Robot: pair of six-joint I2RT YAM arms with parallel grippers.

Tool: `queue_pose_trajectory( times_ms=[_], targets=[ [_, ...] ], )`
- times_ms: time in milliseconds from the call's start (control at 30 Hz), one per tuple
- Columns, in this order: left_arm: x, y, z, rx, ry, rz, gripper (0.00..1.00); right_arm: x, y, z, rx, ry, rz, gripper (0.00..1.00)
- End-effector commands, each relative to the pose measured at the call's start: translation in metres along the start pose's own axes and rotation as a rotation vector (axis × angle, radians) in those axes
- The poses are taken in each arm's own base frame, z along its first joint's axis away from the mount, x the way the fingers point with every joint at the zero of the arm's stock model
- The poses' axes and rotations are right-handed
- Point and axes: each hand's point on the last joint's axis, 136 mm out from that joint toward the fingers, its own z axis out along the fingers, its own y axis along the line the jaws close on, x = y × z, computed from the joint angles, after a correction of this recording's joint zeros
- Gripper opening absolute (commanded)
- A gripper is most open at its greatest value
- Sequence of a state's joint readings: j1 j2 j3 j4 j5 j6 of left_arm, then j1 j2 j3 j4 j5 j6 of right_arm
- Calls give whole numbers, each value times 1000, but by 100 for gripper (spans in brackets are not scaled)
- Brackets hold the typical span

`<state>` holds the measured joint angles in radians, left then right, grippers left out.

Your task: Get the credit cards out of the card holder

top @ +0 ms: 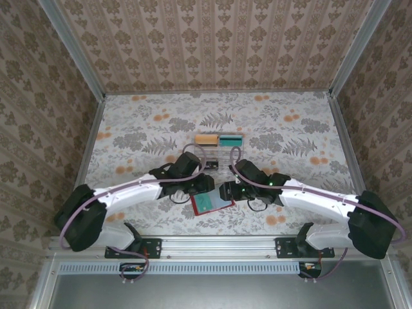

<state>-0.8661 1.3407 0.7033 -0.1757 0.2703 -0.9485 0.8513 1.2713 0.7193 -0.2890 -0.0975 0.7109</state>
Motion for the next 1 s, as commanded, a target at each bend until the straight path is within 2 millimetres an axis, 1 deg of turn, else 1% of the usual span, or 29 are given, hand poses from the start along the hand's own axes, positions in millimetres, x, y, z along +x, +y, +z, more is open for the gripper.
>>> queue_pose_trajectory(
  times_ms=[0, 67, 100, 200, 300, 400, 500, 767, 967],
  targets=[
    [14, 42, -7, -124, 5, -47, 21, -9, 27, 7, -96, 24, -9, 47],
    [21, 54, -8, -144, 7, -67, 10, -8, 34, 14, -123, 53, -7, 39],
    [23, 59, -8, -154, 9, -73, 6, -7, 37, 21, -134, 72, -5, 36],
    [31, 73, -7, -196, 23, -89, 1, -5, 44, 33, -157, 110, 5, 32],
    [36, 80, -6, -212, 34, -98, 1, -2, 47, 44, -162, 147, 19, 28],
    [39, 82, -4, -210, 43, -98, 1, 2, 48, 53, -162, 188, 33, 26],
    [41, 84, -2, -209, 51, -98, 1, 7, 44, 62, -149, 216, 53, 24],
    [45, 87, 4, -213, 70, -104, 2, 13, 37, 74, -127, 246, 80, 23],
    [48, 91, 6, -224, 81, -110, 2, 15, 32, 79, -110, 256, 94, 25]
  ],
)
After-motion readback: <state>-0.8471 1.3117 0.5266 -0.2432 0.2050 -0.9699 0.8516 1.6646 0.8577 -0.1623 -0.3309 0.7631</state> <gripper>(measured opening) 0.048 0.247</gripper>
